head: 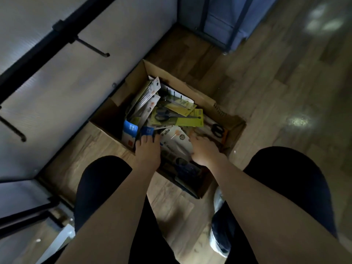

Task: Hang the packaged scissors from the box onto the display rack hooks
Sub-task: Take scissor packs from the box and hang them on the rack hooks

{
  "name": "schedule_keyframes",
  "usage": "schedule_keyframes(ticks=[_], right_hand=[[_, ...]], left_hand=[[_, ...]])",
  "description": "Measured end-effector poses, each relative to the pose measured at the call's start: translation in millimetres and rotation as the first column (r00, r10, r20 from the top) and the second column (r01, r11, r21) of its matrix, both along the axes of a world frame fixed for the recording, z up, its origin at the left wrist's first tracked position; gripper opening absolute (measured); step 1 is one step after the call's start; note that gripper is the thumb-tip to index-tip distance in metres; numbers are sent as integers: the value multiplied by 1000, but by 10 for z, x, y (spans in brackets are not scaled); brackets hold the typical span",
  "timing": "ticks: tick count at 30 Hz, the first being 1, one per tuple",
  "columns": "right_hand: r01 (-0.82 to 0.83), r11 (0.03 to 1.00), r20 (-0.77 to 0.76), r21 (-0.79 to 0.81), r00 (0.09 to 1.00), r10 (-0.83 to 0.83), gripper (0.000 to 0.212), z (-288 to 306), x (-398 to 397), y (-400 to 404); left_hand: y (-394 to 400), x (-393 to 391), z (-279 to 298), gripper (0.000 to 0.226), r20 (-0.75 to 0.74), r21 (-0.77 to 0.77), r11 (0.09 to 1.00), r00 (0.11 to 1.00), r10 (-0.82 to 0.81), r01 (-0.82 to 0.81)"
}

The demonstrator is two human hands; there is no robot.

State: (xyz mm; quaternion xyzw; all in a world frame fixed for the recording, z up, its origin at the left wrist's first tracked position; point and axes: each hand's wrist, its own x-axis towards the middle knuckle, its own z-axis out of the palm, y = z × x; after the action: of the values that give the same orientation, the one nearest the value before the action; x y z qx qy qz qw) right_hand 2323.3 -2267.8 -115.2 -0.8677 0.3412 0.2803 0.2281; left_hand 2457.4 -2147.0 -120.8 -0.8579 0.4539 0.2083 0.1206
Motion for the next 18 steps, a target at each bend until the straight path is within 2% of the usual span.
schedule_keyframes(ticks=[4,8,13,18], right_hand=[[28,1000,-24,3,999,-28,51,-75,-3,13],[71,997,-33,6,997,-71,55,-185,46,27],[181,983,44,28,982,-183,58,-294,245,59],[266,962,103,56,957,-271,71,-412,416,32]], left_hand=[[-13,103,-74,63,-6,17,997,997,-73,73],[-51,158,-151,45,6,-19,992,992,-126,126],[-7,257,-124,30,-77,36,999,997,6,-4],[47,294,-175,26,-37,101,995,999,-5,9]])
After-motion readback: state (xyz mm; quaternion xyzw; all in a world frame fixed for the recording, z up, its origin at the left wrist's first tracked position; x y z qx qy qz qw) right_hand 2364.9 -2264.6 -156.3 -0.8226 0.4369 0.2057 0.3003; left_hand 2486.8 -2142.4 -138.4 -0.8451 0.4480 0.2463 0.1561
